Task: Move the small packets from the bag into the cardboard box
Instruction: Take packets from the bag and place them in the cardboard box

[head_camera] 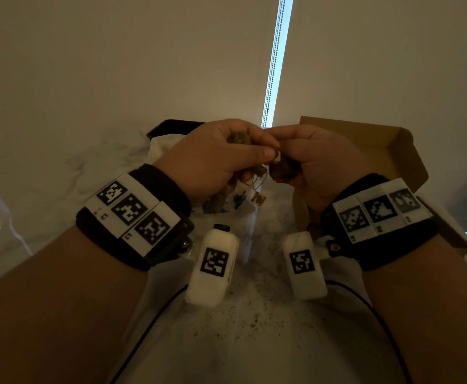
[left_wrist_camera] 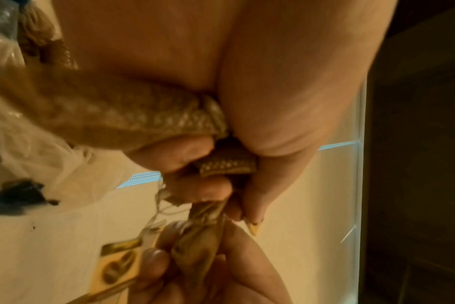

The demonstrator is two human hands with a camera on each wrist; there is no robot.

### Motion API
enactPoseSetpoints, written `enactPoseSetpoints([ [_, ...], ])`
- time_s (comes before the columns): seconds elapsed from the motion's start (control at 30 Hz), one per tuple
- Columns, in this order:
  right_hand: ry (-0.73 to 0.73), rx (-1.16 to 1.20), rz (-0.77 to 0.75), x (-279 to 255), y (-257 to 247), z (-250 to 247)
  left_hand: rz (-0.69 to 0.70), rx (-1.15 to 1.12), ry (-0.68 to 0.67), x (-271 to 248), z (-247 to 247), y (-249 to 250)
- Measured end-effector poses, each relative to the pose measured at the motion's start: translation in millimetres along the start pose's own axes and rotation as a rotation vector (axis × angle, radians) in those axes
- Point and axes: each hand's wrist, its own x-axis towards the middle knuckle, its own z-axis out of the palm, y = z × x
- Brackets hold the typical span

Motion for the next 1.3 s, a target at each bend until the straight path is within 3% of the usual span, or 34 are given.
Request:
enactPoseSetpoints([
  [0.2, -0.043, 0.075, 0.022, 2, -4, 5, -0.024, -0.134, 0.174, 5, 2, -4],
  [0.5, 0.013, 0.113, 0.05, 2, -6, 4, -0.058, -0.04, 0.167, 8, 1, -8],
  [0.67, -0.03, 0.088, 0.05, 2, -5, 2, -0.063, 0.003, 0.189, 9, 0, -11],
  [0.83, -0.07, -0.146, -0.015, 0, -6, 0, -0.084, -0.051, 0.188, 10, 0, -12],
  [1.0, -0.109, -0.117, -0.01, -4, -12, -2, -0.105, -0.133, 0.13, 10, 0, -14],
  [1.3, 0.072, -0.59, 0.103, -13, -58, -54, -0.203, -0.34, 0.206, 15, 7, -20],
])
